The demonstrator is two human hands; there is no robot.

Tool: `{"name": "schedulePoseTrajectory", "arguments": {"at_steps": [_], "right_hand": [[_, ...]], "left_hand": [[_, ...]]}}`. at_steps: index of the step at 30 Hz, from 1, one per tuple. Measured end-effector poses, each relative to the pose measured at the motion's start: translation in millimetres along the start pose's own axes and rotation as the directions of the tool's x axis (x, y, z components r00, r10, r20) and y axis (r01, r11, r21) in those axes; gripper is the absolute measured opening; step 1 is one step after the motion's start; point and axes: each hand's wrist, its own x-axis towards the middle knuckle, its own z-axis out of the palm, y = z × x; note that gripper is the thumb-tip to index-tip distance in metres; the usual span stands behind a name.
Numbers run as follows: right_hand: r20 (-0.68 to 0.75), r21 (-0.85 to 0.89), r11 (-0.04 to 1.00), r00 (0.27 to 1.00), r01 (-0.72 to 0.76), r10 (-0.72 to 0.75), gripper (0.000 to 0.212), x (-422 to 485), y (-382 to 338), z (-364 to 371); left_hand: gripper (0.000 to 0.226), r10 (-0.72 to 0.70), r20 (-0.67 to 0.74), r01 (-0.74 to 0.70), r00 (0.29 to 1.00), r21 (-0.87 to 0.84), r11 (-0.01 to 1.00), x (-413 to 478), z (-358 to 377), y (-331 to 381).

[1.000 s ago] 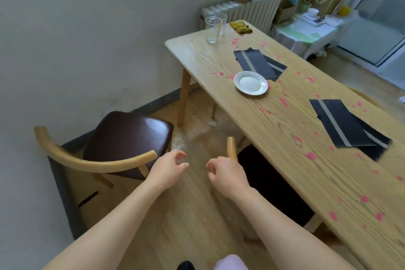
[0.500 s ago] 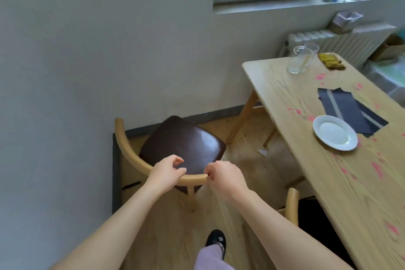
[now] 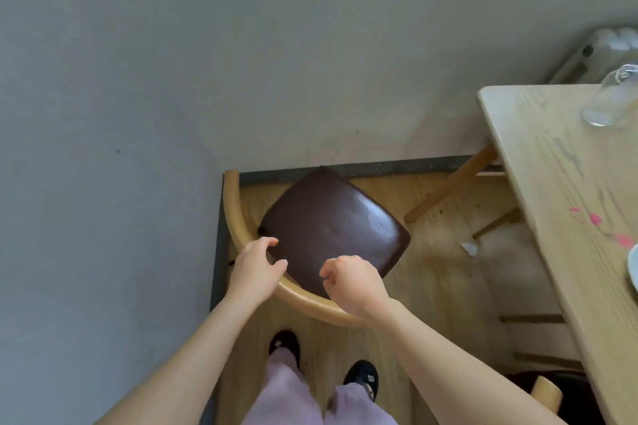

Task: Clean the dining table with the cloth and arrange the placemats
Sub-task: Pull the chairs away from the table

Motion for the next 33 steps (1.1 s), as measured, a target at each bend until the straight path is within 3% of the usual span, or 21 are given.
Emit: {"name": "schedulePoseTrajectory", "arguments": {"at_steps": [6, 12, 17, 23, 27, 33], "right_hand": [[0.111, 0.007, 0.998, 0.992, -0.058, 0.057, 0.027, 36.5, -19.0, 20.8], [0.280, 0.040, 0.992, 0.955, -0.116, 0.100, 0.027, 71.8, -38.7, 41.1], [0.427, 0.103, 0.977, 0.895, -0.188, 0.128, 0.042, 87.9, -43.8, 52.0], [0.560, 0.128, 0.950, 0.812, -0.284, 0.167, 0.054, 94.3, -40.7, 60.1], [0.570, 0.153, 0.927, 0.796, -0.344, 0.201, 0.065, 92.5, -33.5, 57.2], [0.538, 0.177, 0.908, 0.810, -0.380, 0.234, 0.062, 88.0, -24.1, 48.0]], "left_hand": [[0.087, -0.151, 0.014, 0.152, 0.988, -0.096, 0.984, 40.5, -7.7, -22.7], [0.103, -0.263, 0.140, 0.285, 0.955, -0.170, 0.943, 87.7, -16.1, -37.5], [0.101, -0.308, 0.195, 0.335, 0.931, -0.123, 0.934, 107.6, -21.8, -41.3], [0.107, -0.366, 0.337, 0.443, 0.867, -0.190, 0.876, 123.6, -24.0, -39.9], [0.107, -0.367, 0.360, 0.456, 0.857, -0.202, 0.867, 127.1, -22.5, -31.8], [0.107, -0.332, 0.377, 0.419, 0.865, -0.177, 0.891, 136.5, -20.3, -16.7]]}}
